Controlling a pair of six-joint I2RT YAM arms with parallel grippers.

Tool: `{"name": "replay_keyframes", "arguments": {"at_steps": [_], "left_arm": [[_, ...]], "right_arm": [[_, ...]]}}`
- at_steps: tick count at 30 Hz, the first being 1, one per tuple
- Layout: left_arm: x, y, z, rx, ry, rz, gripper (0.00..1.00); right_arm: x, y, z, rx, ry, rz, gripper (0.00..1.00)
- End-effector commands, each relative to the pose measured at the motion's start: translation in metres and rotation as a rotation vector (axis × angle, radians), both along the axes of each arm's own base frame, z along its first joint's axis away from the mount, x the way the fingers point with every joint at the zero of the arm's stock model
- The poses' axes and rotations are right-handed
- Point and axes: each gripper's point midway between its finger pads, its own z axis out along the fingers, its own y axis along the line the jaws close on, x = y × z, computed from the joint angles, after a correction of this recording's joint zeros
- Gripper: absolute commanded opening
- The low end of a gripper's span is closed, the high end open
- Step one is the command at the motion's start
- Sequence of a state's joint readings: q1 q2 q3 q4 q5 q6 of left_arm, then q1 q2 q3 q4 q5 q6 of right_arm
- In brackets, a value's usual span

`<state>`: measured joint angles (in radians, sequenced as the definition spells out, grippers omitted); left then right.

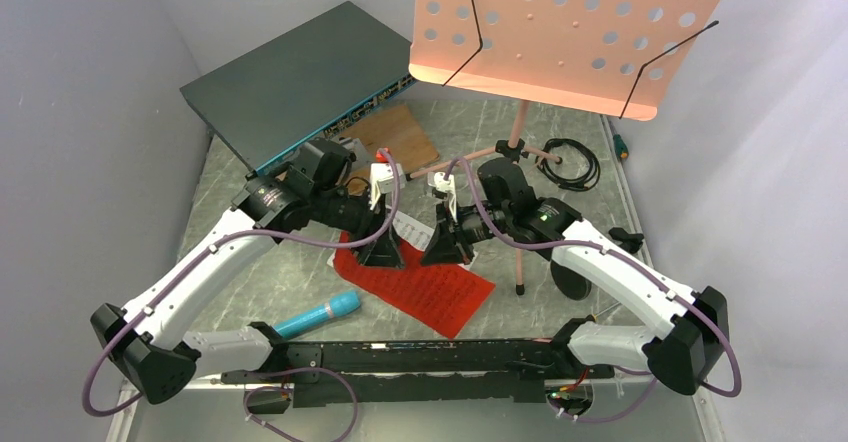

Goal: Set up the instrument practice props

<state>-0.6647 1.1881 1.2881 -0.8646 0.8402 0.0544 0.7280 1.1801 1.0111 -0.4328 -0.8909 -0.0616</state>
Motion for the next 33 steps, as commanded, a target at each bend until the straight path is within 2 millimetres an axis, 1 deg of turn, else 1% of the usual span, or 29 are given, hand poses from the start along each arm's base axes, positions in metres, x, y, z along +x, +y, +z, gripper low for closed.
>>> {"name": "replay_keyframes", "arguments": {"at_steps": [1, 4, 6, 8, 10, 12, 15, 18, 22, 24, 26, 29, 33], "left_arm": [[0.004, -0.003, 0.016, -0.065, -0.081, 0.012, 0.76], [0.005, 0.003, 0.040, -0.093, -0.158, 0.048, 0.86], [0.007, 0.008, 0.054, -0.118, -0.226, 0.074, 0.93], [0.011, 0.011, 0.059, -0.125, -0.272, 0.104, 0.99], [0.015, 0.013, 0.056, -0.108, -0.280, 0.129, 0.99], [0.015, 0.012, 0.045, -0.081, -0.250, 0.121, 0.99], [0.021, 0.011, 0.024, -0.031, -0.211, 0.128, 0.99], [0.020, 0.008, 0.014, -0.018, -0.180, 0.108, 0.99], [0.006, 0.003, 0.018, -0.062, -0.145, 0.020, 0.86], [0.001, 0.003, 0.017, -0.058, -0.131, -0.004, 0.78], [0.000, 0.003, 0.014, -0.052, -0.121, -0.014, 0.71], [-0.003, 0.001, 0.010, -0.045, -0.085, -0.037, 0.58], [-0.007, 0.000, 0.004, -0.039, -0.046, -0.065, 0.48]], "right_arm": [[-0.007, 0.003, 0.020, 0.052, -0.043, 0.064, 0.00], [-0.008, 0.005, 0.022, 0.060, -0.030, 0.074, 0.00], [-0.013, 0.008, 0.026, 0.087, -0.016, 0.104, 0.00], [-0.015, 0.010, 0.028, 0.105, -0.012, 0.115, 0.00], [-0.015, 0.012, 0.030, 0.111, -0.012, 0.121, 0.00], [-0.018, 0.012, 0.035, 0.115, -0.017, 0.139, 0.00], [-0.019, 0.011, 0.036, 0.127, -0.030, 0.141, 0.00], [-0.020, 0.011, 0.039, 0.128, -0.027, 0.150, 0.00], [-0.020, 0.010, 0.037, 0.118, -0.031, 0.141, 0.00], [-0.020, 0.011, 0.040, 0.121, -0.029, 0.146, 0.00], [-0.021, 0.011, 0.042, 0.123, -0.031, 0.158, 0.00], [-0.019, 0.013, 0.042, 0.117, -0.039, 0.153, 0.00], [-0.018, 0.014, 0.040, 0.108, -0.030, 0.163, 0.00]]}}
